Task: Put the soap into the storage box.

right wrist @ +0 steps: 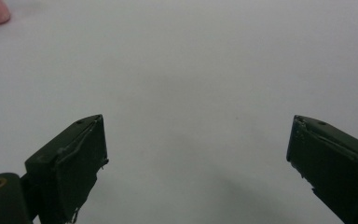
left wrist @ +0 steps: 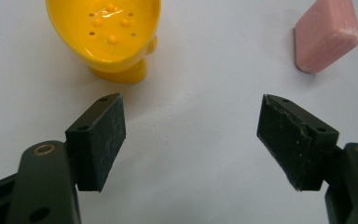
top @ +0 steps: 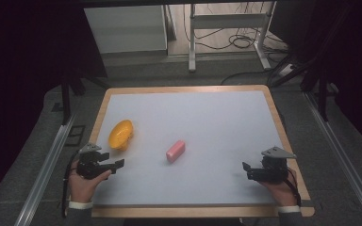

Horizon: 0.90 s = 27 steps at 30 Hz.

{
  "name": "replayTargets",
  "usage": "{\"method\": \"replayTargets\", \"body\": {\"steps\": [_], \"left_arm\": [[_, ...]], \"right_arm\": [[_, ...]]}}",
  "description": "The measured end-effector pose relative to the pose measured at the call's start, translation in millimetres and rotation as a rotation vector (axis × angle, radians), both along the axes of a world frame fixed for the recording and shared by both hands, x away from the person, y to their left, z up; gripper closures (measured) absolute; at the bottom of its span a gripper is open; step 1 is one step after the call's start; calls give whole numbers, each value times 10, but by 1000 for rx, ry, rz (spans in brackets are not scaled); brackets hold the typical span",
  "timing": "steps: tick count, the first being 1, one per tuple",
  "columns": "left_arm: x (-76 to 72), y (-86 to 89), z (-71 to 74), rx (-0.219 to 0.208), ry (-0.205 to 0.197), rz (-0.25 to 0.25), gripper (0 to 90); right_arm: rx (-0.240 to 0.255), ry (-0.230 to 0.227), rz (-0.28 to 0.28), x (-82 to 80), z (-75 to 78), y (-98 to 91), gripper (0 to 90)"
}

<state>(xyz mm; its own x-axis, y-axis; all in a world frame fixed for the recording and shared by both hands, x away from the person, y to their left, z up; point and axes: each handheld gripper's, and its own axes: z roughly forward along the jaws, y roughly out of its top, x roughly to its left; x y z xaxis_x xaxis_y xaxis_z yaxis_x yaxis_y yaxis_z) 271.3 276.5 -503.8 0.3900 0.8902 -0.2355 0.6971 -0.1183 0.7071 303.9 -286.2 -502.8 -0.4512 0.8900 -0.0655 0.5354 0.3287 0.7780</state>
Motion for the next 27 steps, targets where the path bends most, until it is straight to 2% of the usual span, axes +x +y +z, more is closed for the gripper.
{"method": "replayTargets", "body": {"steps": [3,7,15,22,27], "left_arm": [[-7,2,1,4,1,-2,240],[-14,3,-8,5,9,-8,240],[-41,4,18,6,2,-4,240],[-25,-61,-16,39,13,8,241],[-40,-96,19,53,12,11,240]], "right_arm": [[24,-8,-1,11,9,-38,60],[26,-7,-11,10,-20,-76,68],[38,-14,-18,-34,34,-123,78],[38,-2,-11,-40,-4,-136,82],[43,-7,-4,-37,-2,-150,86]]}}
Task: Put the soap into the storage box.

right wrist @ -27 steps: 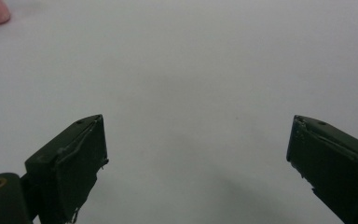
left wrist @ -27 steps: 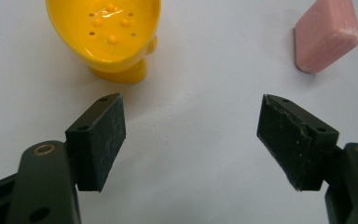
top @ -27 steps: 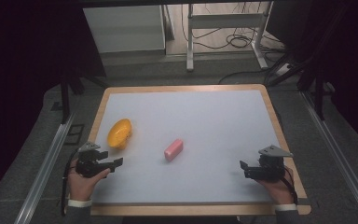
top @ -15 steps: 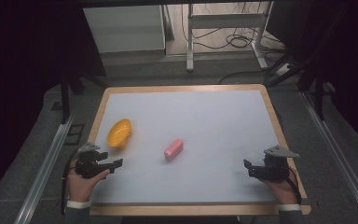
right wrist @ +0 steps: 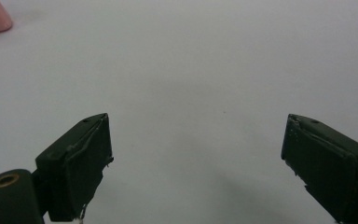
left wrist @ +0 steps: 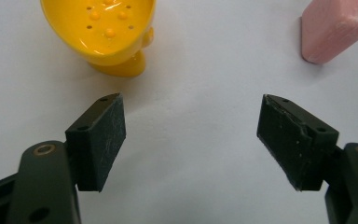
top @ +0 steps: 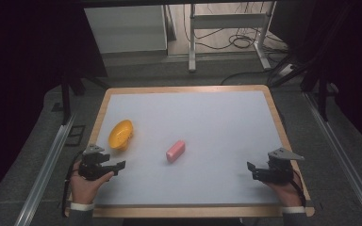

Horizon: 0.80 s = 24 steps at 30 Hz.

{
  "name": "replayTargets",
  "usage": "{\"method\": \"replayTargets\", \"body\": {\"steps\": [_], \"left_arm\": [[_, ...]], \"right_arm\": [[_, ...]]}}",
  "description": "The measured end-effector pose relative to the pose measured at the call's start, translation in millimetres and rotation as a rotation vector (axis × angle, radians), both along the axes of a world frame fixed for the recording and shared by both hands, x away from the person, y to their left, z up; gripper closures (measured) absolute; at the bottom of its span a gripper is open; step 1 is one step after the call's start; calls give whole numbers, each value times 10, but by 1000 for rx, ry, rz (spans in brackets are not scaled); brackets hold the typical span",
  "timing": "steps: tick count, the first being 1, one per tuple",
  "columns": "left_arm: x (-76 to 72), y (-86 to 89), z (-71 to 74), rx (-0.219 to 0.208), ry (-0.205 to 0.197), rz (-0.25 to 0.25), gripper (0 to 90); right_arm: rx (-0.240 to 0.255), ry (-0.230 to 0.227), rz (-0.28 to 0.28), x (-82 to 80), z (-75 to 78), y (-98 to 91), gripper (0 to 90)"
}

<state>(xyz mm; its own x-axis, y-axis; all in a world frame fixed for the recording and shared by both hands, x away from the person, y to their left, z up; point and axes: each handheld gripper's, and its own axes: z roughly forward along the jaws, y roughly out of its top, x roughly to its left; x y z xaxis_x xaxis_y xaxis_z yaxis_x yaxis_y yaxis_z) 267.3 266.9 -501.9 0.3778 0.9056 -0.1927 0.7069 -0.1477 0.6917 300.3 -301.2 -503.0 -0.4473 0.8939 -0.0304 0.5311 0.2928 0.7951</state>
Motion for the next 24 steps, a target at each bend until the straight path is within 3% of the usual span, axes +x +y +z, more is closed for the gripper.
{"method": "replayTargets", "body": {"steps": [24], "left_arm": [[59,-118,227,23,-4,-34,235]], "right_arm": [[-18,-11,-25,-24,36,-77,96]]}}
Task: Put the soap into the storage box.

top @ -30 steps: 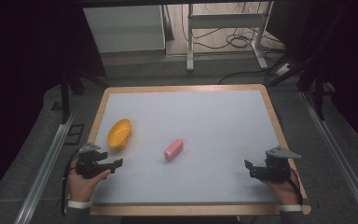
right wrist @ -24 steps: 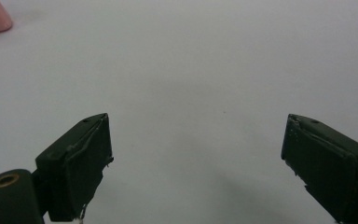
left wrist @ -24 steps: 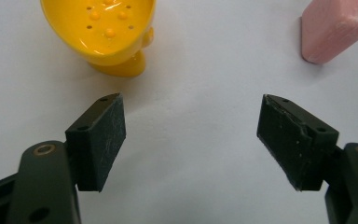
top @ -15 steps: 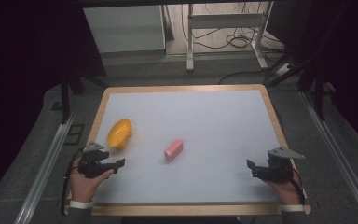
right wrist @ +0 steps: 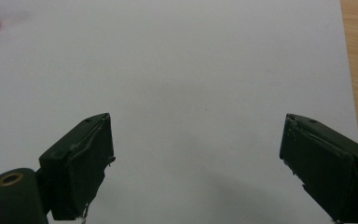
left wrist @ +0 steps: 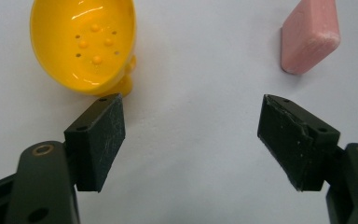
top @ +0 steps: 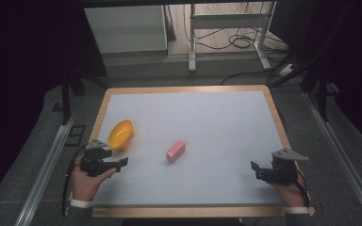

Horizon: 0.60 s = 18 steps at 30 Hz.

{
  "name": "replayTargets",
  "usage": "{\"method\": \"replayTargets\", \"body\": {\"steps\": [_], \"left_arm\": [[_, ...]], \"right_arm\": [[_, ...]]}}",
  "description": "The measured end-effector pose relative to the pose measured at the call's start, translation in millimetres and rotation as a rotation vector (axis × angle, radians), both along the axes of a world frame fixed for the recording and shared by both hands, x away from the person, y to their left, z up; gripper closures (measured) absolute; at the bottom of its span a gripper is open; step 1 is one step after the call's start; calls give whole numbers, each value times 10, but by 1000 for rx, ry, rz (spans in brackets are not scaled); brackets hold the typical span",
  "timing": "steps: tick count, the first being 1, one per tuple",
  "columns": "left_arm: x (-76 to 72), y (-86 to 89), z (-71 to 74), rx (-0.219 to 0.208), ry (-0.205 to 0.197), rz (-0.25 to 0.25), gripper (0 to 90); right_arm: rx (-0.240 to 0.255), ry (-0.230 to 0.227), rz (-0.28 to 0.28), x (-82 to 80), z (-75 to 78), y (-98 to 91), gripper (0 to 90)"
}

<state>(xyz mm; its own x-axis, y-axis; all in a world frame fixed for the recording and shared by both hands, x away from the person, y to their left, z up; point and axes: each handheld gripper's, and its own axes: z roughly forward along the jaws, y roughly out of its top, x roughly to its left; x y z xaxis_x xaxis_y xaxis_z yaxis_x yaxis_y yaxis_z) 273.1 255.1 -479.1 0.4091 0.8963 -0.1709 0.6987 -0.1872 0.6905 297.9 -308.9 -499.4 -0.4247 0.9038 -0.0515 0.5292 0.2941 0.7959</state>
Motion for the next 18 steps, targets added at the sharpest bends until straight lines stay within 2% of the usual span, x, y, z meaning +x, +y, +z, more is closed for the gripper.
{"method": "replayTargets", "body": {"steps": [8,18], "left_arm": [[42,-64,38,14,13,-20,241],[86,-149,114,31,6,-39,238]], "right_arm": [[-5,-1,-7,-1,-3,-7,96],[-13,-4,-10,-10,-2,-4,96]]}}
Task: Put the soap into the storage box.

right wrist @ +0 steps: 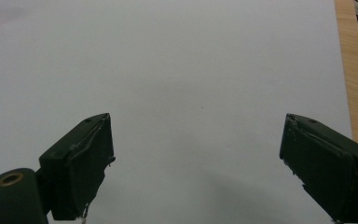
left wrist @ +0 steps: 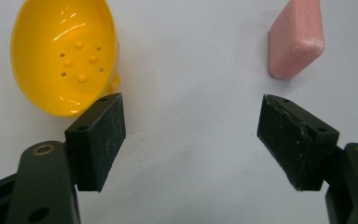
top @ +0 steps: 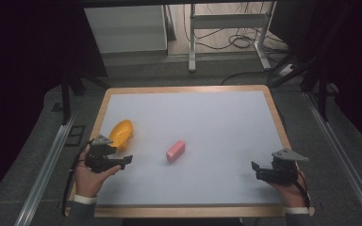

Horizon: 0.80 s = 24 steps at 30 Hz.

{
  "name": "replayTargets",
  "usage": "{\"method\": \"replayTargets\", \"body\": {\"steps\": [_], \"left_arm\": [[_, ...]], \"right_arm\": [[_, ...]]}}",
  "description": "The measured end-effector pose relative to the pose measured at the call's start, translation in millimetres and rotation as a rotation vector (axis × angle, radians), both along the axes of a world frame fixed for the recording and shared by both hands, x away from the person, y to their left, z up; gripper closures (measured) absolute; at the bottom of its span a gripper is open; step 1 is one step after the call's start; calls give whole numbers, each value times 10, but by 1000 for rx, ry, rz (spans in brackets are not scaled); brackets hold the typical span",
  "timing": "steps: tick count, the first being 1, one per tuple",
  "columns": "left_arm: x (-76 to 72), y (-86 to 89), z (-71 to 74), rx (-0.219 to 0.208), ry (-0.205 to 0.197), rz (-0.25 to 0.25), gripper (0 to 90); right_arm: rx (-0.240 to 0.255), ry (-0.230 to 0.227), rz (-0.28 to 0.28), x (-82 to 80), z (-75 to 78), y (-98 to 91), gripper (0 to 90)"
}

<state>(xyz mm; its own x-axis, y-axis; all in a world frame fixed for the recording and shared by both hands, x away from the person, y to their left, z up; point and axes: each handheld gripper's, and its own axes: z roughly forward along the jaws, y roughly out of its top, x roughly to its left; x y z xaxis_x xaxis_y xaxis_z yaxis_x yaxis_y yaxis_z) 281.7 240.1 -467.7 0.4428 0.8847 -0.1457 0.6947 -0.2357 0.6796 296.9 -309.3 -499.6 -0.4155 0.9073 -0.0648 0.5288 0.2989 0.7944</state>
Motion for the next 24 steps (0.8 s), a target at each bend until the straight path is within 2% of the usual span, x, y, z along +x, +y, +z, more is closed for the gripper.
{"method": "replayTargets", "body": {"steps": [8,15,19,24], "left_arm": [[58,-90,40,17,9,-31,232],[96,-165,100,28,0,-43,232],[74,-214,165,29,-38,-56,238],[96,-261,191,34,-38,-58,239]], "right_arm": [[3,-4,-6,-5,10,-17,96],[-6,-3,-4,-3,1,-7,96],[-8,-6,-5,-4,0,-9,96],[-11,-5,-5,-4,-4,-11,96]]}}
